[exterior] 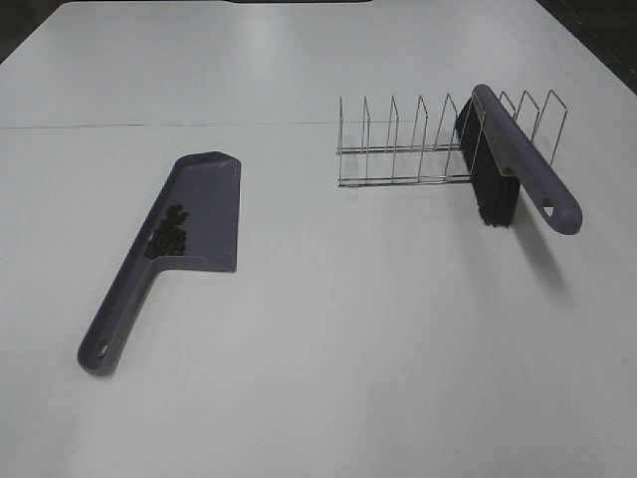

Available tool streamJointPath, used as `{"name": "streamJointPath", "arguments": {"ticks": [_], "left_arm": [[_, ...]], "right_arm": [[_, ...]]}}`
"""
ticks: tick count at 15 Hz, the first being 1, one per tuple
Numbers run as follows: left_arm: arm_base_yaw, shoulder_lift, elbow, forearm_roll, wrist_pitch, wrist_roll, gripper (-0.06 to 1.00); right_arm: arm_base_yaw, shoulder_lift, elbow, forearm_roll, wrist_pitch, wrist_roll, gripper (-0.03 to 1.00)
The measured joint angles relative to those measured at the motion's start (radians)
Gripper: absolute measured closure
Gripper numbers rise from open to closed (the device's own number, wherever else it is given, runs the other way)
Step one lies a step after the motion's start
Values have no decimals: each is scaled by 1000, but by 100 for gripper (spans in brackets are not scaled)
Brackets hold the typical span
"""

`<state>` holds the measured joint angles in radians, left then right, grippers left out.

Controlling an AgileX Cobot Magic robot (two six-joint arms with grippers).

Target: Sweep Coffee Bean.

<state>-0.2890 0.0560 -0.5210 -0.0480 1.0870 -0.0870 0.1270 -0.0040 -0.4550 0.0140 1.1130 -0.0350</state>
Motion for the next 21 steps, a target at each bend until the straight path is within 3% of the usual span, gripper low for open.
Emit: {"name": "streamJointPath", "arguments": {"ticks": [15,17,19,21], "left_arm": [[2,-63,1,-6,-4,14,24],[63,-63,1,-6,-4,15,24],[186,-63,1,-6,-4,15,24],[237,-63,1,-6,-4,15,24]], "right_arm": [[0,0,0,1,1,0,29],[0,0,0,1,1,0,29],[0,0,0,1,1,0,29],[0,0,0,1,1,0,29]]}}
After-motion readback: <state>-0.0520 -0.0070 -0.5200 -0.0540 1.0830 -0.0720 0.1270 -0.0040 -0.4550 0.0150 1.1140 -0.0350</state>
